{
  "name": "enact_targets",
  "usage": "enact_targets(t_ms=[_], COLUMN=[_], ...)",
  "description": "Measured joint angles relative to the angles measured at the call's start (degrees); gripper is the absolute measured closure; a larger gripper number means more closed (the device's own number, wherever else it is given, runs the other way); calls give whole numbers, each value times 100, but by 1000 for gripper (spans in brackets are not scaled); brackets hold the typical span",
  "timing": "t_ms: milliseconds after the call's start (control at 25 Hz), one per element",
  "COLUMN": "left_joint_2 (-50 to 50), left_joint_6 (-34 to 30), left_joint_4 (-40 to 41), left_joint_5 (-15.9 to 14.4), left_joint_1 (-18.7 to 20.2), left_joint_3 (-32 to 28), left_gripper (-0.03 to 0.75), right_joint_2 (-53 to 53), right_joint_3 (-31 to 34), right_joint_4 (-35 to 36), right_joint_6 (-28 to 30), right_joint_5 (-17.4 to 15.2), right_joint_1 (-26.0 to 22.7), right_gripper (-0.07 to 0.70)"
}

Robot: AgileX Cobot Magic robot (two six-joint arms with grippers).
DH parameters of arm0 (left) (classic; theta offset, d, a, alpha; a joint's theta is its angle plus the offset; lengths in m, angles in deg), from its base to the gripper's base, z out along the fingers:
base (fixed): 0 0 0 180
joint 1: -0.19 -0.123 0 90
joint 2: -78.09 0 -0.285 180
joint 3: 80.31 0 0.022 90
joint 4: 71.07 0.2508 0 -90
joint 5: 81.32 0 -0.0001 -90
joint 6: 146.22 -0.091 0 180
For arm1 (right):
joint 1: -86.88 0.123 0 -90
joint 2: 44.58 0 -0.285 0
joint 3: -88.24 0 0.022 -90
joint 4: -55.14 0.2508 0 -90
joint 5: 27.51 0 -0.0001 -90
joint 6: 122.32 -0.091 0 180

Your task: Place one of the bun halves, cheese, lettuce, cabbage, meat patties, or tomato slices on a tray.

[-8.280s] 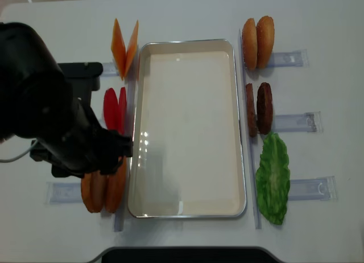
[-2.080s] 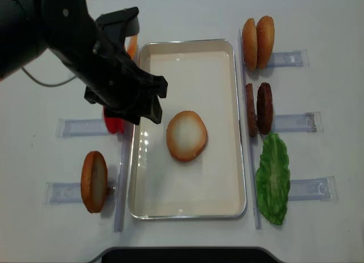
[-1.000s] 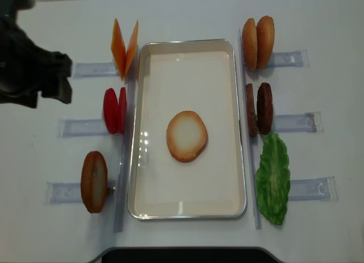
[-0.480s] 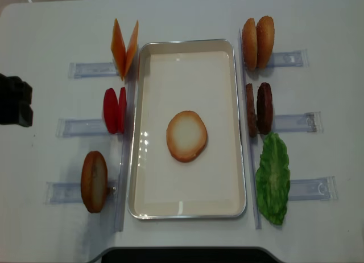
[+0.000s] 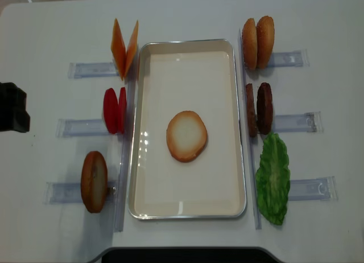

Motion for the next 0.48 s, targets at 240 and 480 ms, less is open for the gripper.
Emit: enact_targets(t_ms=[240, 480], left_joint_2=[-1102, -2344], left_joint_6=[-6, -136], left_joint_4=[70, 301], left_joint_5=[0, 124], left_joint_1=[-6, -6], left_joint_3=[-667, -1771], left_gripper=[192, 193], right_joint_2=[0, 0], right_joint_3=[0, 0], right_joint_4=[0, 24], right_joint_6=[0, 0], right_joint_5=[0, 0], right_joint_1=[0, 0], right_gripper=[219, 219])
